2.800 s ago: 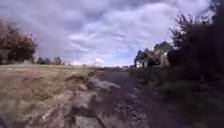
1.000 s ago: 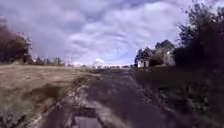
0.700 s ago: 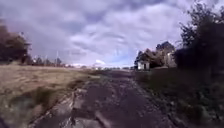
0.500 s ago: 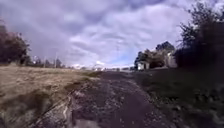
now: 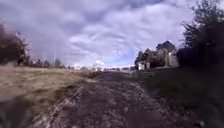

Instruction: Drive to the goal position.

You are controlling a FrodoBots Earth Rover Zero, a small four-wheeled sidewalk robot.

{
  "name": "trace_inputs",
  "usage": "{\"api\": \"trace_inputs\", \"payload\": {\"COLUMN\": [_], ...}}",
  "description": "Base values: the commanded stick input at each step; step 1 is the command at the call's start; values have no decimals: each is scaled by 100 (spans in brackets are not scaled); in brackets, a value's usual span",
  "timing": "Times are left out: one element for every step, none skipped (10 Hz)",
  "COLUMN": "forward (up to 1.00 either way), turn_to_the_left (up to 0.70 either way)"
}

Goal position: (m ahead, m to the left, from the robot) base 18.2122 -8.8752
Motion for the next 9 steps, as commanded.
{"api": "trace_inputs", "payload": {"forward": [100, 100, 100, 100, 100, 100, 100, 100, 100], "turn_to_the_left": [0, 0, 0, 0, 0, 0, 0, 0, 0]}}
